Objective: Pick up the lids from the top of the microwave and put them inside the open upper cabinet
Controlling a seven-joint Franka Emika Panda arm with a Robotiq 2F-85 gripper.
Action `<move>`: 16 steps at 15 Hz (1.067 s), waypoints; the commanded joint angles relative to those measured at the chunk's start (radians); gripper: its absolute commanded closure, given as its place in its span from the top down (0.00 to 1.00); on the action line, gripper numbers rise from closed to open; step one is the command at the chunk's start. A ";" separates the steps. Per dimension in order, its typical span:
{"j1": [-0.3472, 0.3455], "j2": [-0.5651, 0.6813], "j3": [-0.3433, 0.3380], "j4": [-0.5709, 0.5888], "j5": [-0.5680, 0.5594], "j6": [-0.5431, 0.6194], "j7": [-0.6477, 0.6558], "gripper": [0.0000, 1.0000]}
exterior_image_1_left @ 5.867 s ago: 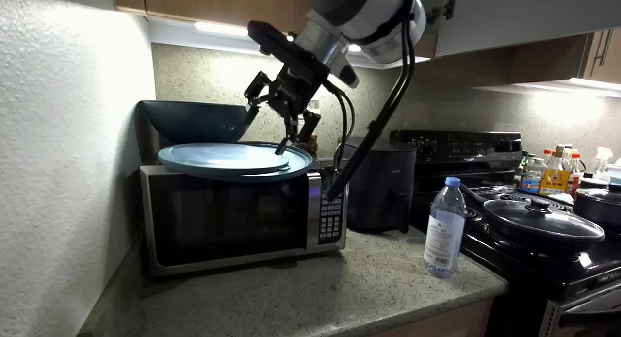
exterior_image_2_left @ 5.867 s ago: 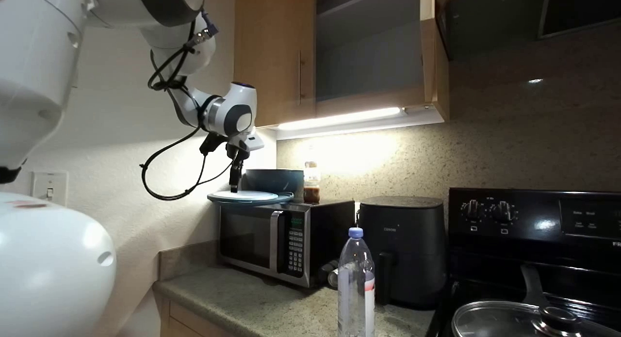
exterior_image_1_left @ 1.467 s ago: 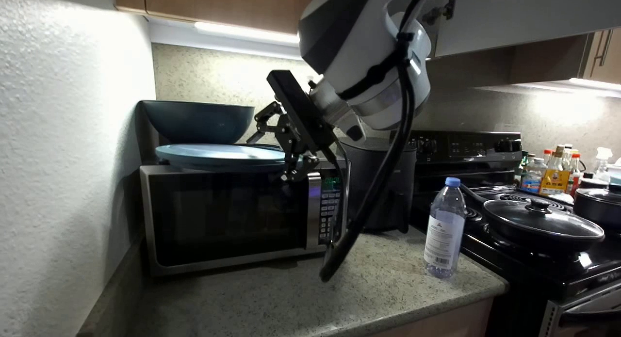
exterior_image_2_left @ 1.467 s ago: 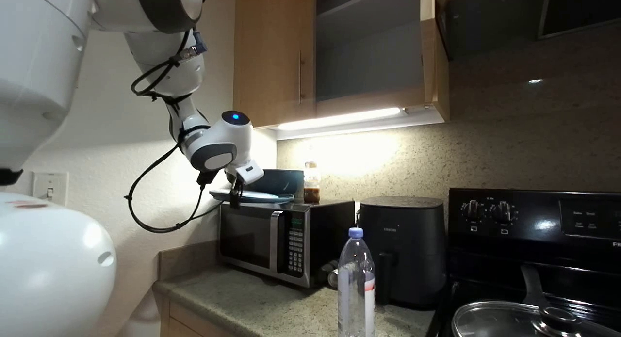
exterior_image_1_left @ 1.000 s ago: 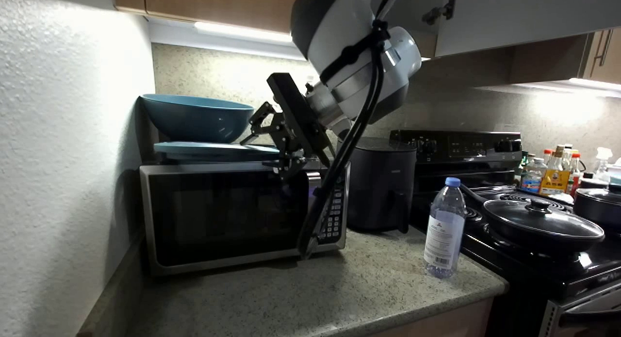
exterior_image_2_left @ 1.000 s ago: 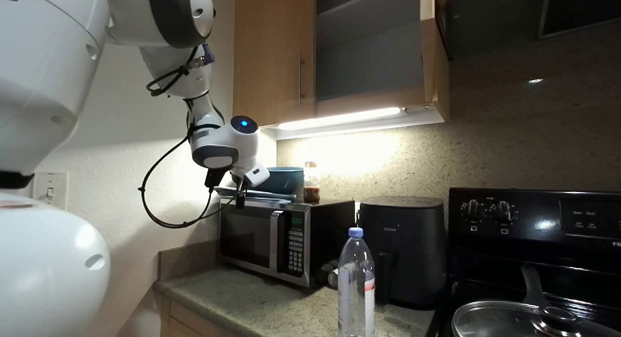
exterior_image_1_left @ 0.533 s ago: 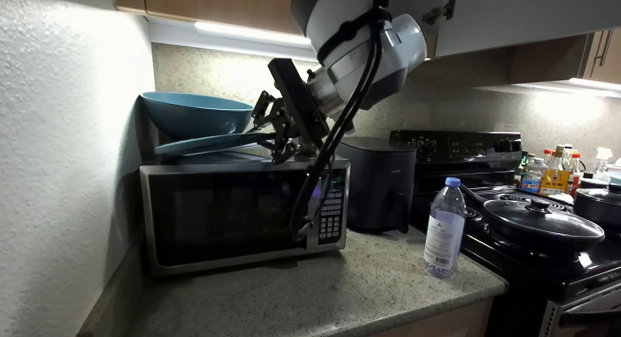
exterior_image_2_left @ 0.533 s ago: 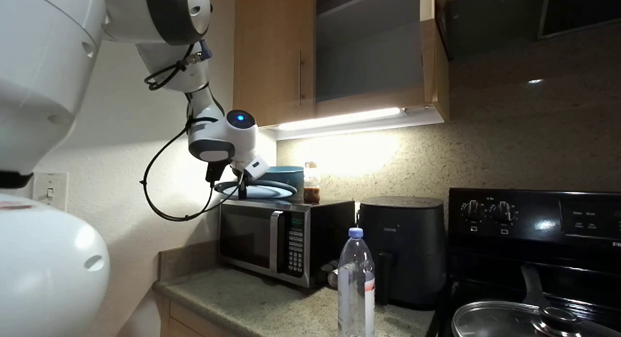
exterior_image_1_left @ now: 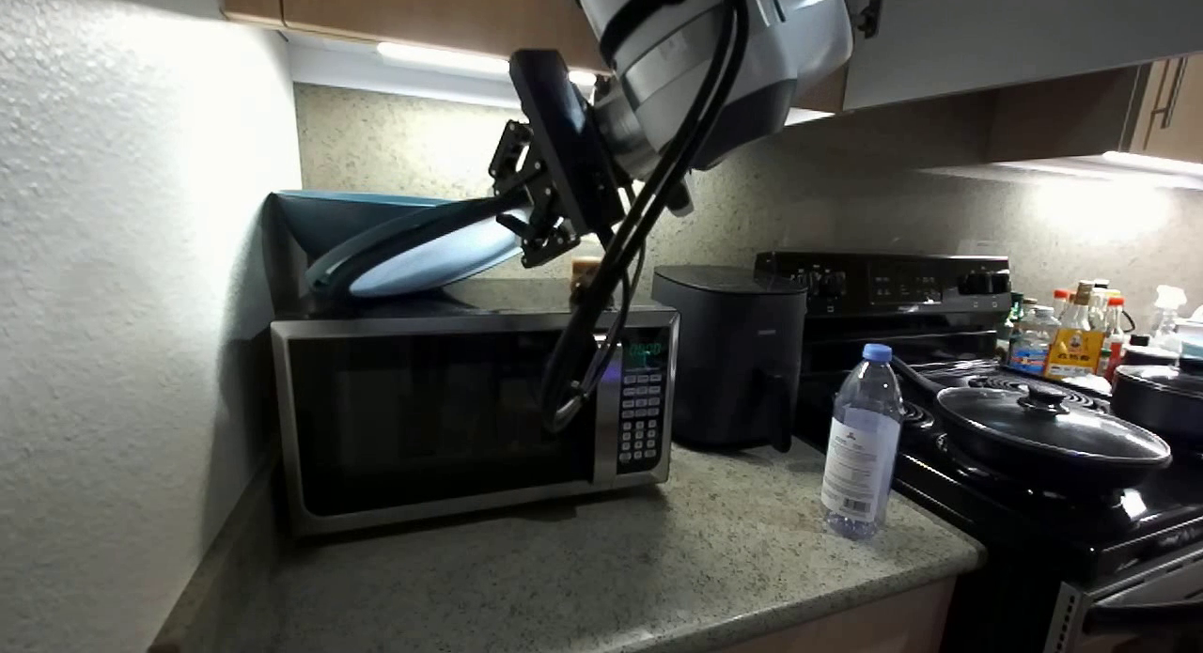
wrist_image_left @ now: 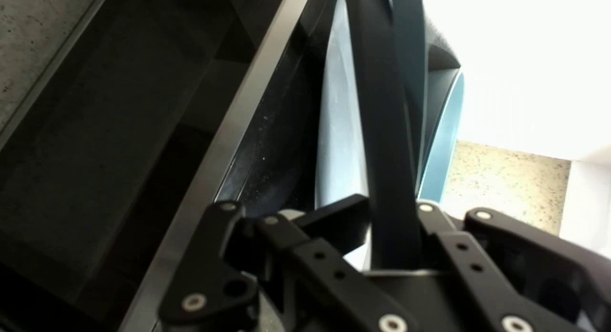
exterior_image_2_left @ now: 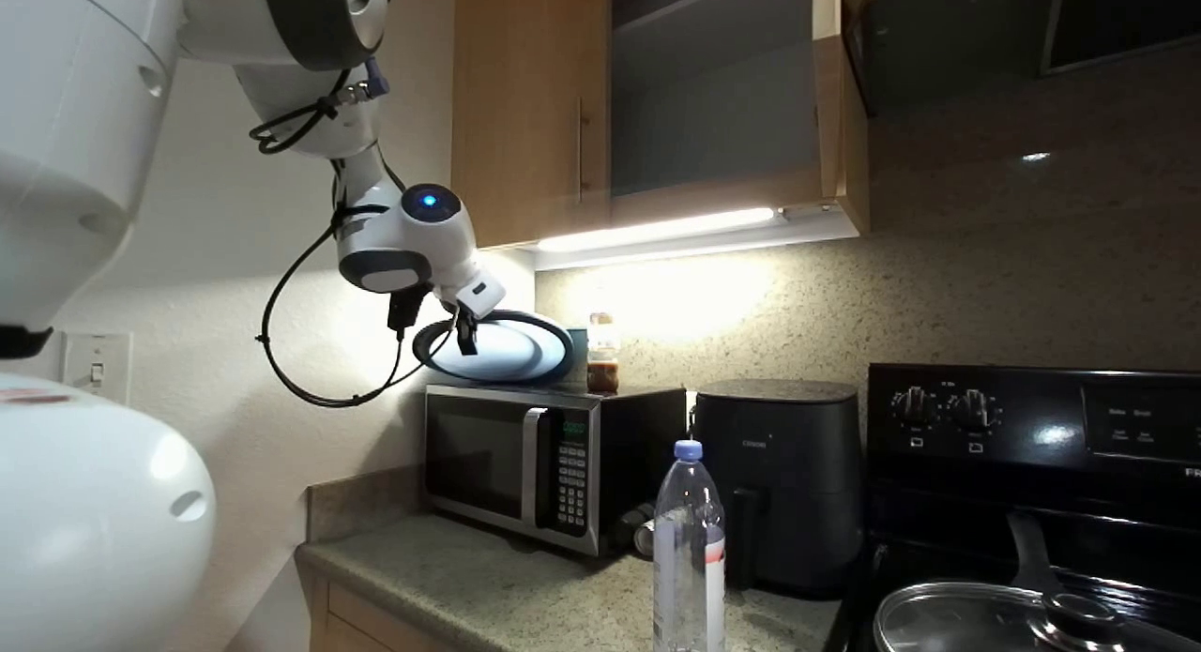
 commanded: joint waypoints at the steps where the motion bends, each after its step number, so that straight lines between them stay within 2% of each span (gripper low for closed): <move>1: 0.008 -0.068 0.024 -0.032 0.034 0.075 -0.032 0.03; 3: 0.010 -0.086 0.036 -0.041 0.030 0.095 -0.021 0.02; 4: 0.008 -0.028 0.025 -0.002 0.000 0.066 0.000 0.04; 5: 0.008 -0.032 0.027 -0.004 0.000 0.067 0.000 0.07; 9: 0.008 -0.024 0.025 -0.006 0.000 0.067 0.000 0.07; 10: 0.009 -0.027 0.029 -0.004 0.005 0.069 -0.004 0.03; 14: 0.029 -0.102 0.072 -0.047 0.020 0.174 -0.026 0.03; 15: 0.091 -0.127 0.026 -0.071 -0.029 0.217 0.033 0.03; 16: 0.105 -0.145 0.032 -0.087 -0.033 0.253 0.030 0.03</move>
